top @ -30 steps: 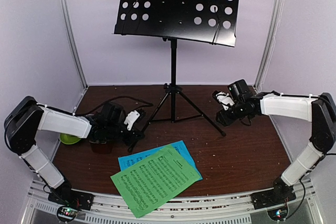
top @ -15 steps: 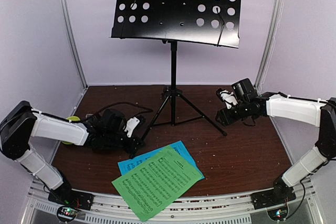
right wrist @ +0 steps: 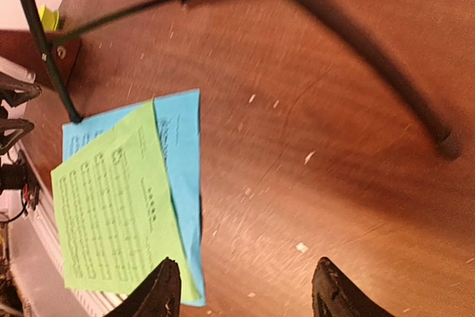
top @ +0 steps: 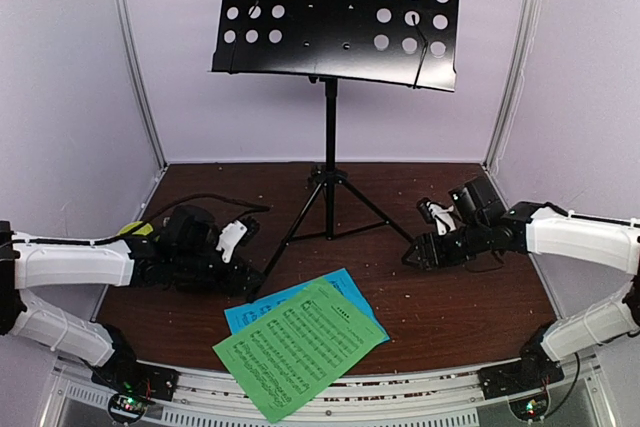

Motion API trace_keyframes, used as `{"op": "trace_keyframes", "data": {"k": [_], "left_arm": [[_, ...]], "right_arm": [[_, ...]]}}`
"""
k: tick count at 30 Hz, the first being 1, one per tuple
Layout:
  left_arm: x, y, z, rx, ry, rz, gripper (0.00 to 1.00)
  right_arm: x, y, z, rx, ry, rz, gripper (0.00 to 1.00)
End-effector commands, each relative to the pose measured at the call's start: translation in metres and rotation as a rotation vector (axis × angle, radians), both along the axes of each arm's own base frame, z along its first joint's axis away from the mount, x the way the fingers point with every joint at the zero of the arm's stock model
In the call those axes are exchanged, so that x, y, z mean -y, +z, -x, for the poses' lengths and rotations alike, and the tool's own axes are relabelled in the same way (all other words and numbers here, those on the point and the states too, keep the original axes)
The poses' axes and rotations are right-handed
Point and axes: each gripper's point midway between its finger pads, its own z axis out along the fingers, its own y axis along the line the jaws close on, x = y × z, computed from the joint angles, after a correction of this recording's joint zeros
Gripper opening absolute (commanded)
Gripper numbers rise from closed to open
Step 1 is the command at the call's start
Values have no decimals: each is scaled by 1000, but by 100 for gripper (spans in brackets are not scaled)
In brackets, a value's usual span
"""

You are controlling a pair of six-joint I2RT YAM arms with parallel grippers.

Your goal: Set up the instrument practice props

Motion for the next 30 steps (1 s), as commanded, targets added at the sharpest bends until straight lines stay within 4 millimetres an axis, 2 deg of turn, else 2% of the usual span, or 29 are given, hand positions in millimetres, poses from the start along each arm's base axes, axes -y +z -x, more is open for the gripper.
{"op": "trace_keyframes", "data": {"k": [1, 8, 13, 15, 22, 30], "left_arm": [[2, -10, 34, -8, -139, -71, 54], [22, -26, 71, -64, -267, -126, 47], [38, -54, 86, -134, -350, -198, 46], [47, -64, 86, -154, -373, -236, 44], [86, -84, 67, -181, -421, -273, 37], [159, -81, 25, -154, -423, -199, 35]], "right_arm": [[-18, -6, 30, -97, 39, -50, 60], [-41, -20, 45, -120, 109, -11, 59], [-41, -27, 46, -142, 107, -3, 58], [-41, -30, 47, -151, 109, 4, 57], [-38, -40, 53, -178, 103, 5, 56], [-20, -39, 56, -164, 76, 37, 52]]}}
